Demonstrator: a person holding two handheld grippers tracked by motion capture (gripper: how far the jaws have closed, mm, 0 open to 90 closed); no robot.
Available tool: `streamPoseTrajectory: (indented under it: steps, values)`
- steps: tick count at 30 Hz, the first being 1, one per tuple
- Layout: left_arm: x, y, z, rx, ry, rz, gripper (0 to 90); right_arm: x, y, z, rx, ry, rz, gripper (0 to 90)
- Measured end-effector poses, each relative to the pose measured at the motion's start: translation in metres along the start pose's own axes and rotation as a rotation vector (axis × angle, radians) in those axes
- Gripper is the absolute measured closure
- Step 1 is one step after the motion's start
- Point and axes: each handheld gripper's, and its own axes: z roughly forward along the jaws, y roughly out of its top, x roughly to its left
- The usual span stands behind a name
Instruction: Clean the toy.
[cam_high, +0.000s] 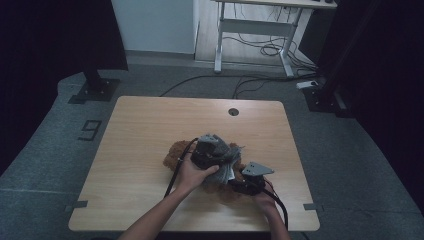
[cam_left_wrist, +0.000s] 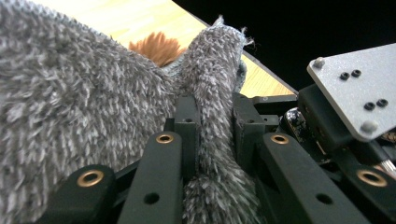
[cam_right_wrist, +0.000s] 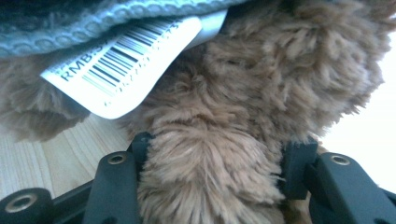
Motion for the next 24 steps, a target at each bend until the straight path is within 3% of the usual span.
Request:
streamPoseTrajectory:
  steps: [4, 6, 11, 15, 17, 24]
  values:
    - [0.011, -0.01, -0.018, -0.021, 0.034, -0.005, 77.6, 0.0, -0.001, 0.0, -0.005, -0.001, 0.008, 47.7]
    - [0.017, -0.015, -0.027, -0.039, 0.072, -0.005, 78.1, 0.0, -0.002, 0.0, -0.008, 0.001, 0.023, 47.9]
    - [0.043, -0.031, -0.055, -0.064, 0.145, -0.038, 79.1, -0.001, -0.004, 0.0, -0.013, 0.007, 0.045, 48.0]
    - [0.068, -0.046, -0.079, -0.098, 0.143, -0.103, 79.5, -0.002, -0.006, 0.0, -0.022, 0.015, 0.055, 48.0]
    - [0.071, -0.049, -0.088, -0.111, 0.16, -0.101, 79.5, -0.001, -0.006, 0.0, -0.024, 0.014, 0.06, 48.1]
    - [0.088, -0.061, -0.116, -0.117, 0.291, -0.099, 79.5, -0.002, -0.007, 0.0, -0.029, 0.019, 0.076, 48.2]
